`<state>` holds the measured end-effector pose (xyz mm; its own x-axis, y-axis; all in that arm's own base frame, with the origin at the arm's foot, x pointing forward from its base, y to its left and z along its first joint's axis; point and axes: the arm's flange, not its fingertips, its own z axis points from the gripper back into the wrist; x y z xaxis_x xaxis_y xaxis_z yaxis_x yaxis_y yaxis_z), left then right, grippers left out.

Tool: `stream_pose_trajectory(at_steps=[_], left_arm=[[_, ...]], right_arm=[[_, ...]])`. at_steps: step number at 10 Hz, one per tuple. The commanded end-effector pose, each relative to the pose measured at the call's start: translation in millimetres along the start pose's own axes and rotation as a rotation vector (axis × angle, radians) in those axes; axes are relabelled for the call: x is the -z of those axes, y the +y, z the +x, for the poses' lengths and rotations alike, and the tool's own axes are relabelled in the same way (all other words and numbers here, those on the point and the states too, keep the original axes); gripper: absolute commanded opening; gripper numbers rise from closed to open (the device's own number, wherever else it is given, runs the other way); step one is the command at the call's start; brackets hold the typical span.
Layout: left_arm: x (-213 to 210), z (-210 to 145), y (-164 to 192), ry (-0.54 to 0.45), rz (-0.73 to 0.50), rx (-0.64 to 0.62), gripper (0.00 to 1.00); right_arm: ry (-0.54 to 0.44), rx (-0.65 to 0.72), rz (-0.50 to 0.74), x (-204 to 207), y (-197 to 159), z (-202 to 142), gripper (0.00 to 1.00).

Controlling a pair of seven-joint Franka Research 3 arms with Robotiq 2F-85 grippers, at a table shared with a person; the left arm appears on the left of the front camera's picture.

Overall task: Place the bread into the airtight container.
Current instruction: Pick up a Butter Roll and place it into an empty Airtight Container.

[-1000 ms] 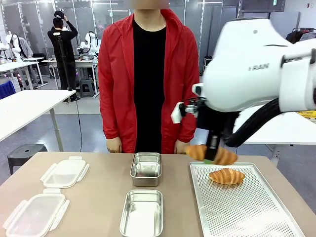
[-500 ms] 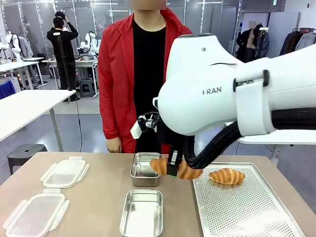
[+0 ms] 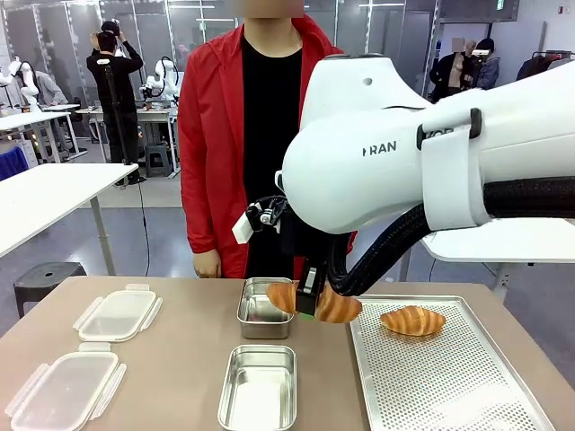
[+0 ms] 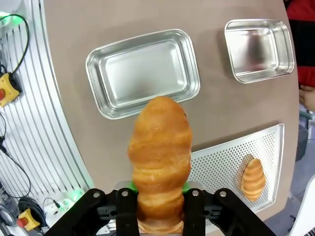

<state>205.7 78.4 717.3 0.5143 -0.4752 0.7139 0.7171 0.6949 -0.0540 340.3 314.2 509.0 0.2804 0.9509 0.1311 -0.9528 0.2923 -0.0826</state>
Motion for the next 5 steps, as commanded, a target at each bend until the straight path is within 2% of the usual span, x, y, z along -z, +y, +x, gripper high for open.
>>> stream_pose_trajectory(at_steps=[1,2,3,5], left_arm=[[-1,2,1,0.003,0.002,-0.001,1.00],[-1,2,1,0.003,0.002,-0.001,1.00],[-1,2,1,0.003,0.002,-0.001,1.00],[-1,2,1,0.003,0.002,-0.001,1.00]], right_arm=[[0.008,-0.009,-0.010,1,2,-1,0.24],[0.000,0.000,0.000,0,0,0,0.25],[-0.054,0.159,0.007,15,8,11,0.25],[0.005,0.493,0.073,56,24,27,0.25]])
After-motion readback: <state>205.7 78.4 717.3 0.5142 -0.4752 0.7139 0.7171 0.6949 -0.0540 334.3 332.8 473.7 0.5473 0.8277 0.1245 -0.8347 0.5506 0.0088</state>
